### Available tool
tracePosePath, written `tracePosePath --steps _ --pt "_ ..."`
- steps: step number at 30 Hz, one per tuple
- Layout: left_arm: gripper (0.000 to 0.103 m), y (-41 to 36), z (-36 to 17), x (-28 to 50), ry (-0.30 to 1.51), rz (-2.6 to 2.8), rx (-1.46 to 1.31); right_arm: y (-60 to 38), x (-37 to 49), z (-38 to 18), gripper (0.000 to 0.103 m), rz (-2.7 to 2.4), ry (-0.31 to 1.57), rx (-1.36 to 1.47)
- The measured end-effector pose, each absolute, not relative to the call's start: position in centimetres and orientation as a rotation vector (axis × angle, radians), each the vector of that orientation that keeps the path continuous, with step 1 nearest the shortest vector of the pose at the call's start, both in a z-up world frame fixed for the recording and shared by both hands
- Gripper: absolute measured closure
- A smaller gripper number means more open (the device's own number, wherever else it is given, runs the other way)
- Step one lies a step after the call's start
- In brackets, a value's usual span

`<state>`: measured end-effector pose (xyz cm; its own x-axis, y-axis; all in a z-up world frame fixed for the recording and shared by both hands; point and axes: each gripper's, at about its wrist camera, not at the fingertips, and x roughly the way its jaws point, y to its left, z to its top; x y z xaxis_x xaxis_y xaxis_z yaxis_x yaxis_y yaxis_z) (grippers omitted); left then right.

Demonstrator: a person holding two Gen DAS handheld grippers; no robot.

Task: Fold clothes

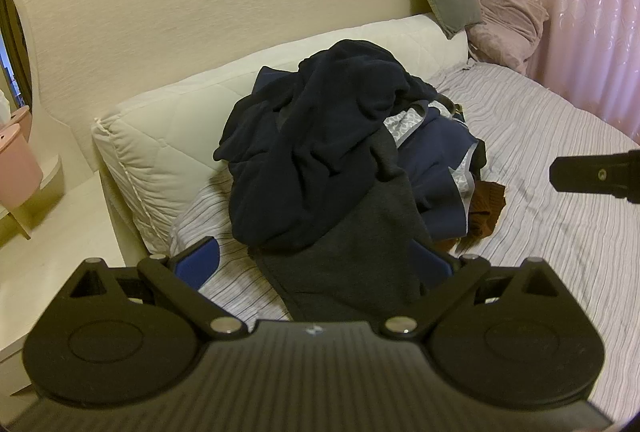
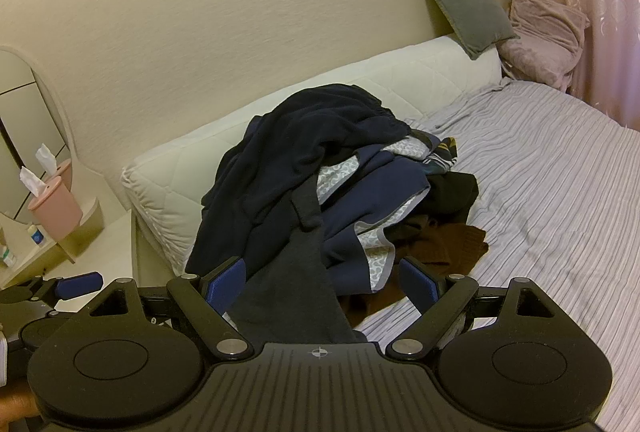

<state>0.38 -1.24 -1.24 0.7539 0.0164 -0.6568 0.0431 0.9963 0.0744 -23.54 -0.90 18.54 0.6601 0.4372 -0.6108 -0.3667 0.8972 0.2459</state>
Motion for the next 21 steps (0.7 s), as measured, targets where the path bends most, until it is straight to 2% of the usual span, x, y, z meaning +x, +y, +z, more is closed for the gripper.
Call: tracePosePath --steps 21 --pt "0.003 -1.31 -0.97 0.32 0.718 -0.016 0.09 -0.94 -23.69 18.71 0.017 0.464 0.717 0.1"
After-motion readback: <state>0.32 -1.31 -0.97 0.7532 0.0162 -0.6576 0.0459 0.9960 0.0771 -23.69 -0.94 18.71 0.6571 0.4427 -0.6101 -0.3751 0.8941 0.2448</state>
